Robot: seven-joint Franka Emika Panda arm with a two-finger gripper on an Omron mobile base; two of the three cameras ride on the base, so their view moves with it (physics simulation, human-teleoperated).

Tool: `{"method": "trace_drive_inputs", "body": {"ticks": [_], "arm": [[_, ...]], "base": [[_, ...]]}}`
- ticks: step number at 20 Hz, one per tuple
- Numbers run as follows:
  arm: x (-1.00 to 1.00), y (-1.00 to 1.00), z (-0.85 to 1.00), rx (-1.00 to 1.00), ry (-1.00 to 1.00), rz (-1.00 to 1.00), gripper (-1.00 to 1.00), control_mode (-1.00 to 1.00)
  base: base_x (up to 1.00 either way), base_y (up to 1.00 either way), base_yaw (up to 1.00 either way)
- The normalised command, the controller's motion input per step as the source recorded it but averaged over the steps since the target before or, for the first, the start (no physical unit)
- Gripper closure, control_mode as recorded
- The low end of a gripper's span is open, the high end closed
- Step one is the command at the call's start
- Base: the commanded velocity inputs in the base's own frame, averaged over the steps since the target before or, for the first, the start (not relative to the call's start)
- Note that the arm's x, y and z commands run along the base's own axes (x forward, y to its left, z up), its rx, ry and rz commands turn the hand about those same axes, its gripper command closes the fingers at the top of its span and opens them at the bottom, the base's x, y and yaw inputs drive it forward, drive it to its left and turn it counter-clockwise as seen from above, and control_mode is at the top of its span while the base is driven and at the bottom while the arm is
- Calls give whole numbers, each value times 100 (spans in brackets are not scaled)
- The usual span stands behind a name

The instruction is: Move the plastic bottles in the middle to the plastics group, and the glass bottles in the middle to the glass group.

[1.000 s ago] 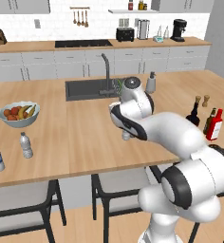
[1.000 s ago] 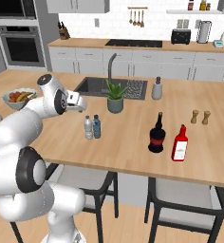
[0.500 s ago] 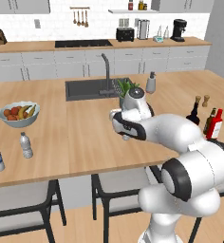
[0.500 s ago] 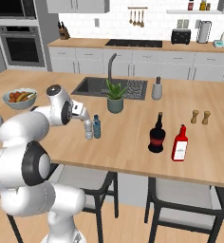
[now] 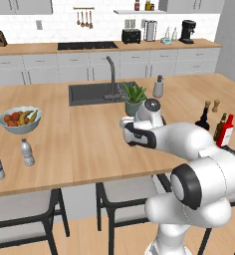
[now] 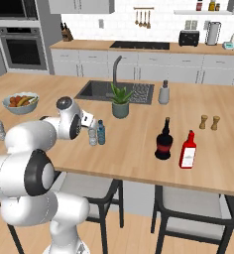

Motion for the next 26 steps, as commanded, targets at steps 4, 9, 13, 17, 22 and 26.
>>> {"method": "trace_drive_inputs", "body": {"ticks": [4, 9, 13, 17, 22, 26], "arm": [[2, -13, 0, 0, 0, 0, -100, -100], [17, 0, -6, 0, 0, 0, -100, -100], [20, 0, -26, 0, 0, 0, -100, -100], [9, 0, -20, 0, 0, 0, -100, -100], [7, 0, -8, 0, 0, 0, -100, -100], [10, 0, -1, 0, 0, 0, -100, -100]], "base": [[0, 0, 0], [0, 0, 0], [0, 0, 0], [0, 0, 0], [0, 0, 0], [0, 0, 0]]}}
